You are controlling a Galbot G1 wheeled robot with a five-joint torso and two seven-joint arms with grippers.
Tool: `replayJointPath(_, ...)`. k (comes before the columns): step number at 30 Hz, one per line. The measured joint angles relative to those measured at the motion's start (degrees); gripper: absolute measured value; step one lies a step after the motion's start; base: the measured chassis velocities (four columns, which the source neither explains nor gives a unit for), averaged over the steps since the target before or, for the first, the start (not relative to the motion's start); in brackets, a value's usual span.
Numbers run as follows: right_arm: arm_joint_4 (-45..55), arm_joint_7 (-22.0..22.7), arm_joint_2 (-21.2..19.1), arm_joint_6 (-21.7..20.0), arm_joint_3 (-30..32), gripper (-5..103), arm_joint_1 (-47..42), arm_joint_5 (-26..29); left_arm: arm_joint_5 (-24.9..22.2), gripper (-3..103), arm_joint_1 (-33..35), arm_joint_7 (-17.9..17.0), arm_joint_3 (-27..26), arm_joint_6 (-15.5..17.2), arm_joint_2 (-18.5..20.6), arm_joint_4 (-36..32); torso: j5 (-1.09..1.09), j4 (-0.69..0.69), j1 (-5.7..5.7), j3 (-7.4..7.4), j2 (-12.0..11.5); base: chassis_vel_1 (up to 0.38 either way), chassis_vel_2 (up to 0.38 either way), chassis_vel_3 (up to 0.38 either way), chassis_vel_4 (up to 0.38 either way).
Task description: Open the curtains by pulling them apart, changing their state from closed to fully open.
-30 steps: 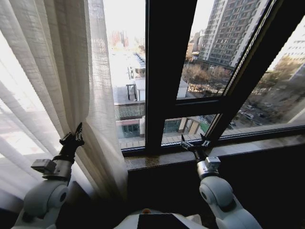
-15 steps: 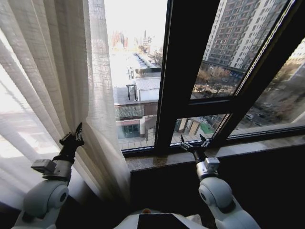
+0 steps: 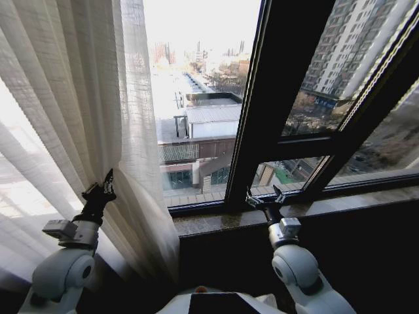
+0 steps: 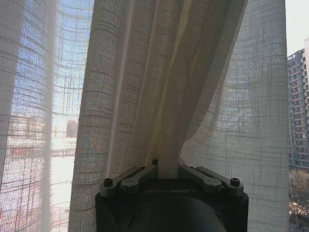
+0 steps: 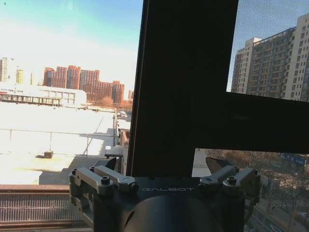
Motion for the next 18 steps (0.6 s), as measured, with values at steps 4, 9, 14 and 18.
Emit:
replayJointPath(4, 0.07, 0.05, 0.07, 0.03, -0.41, 100, -0.06, -0.07, 0.05, 0, 0.29, -0.04, -0.01, -0.01, -0.05, -0.33, 0.0, 0.0, 0.0, 0.0, 0.0, 0.135, 0.138, -0.136, -0.139)
replayJointPath(9, 0.07, 0.21, 0.14, 0.12, -0.92, 100, -0.09, -0.16, 0.21, 0, 0.51, -0.06, 0.03, -0.01, -0.23, -0.46, 0.0, 0.0, 0.0, 0.0, 0.01, 0.133, 0.137, -0.146, -0.132)
replayJointPath(14, 0.06, 0.33, 0.15, 0.34, -1.5, 100, 0.03, -0.27, 0.26, 0, 0.6, -0.22, 0.04, 0.05, -0.3, -0.82, 0.0, 0.0, 0.0, 0.0, 0.0, 0.135, 0.148, -0.135, -0.141)
replayJointPath(18, -0.18, 0.55, 0.11, 1.05, -1.76, 100, 0.3, -0.35, 0.3, 0, 0.63, -0.24, 0.04, 0.08, -0.5, -0.97, 0.0, 0.0, 0.0, 0.0, 0.0, 0.12, 0.133, -0.107, -0.127)
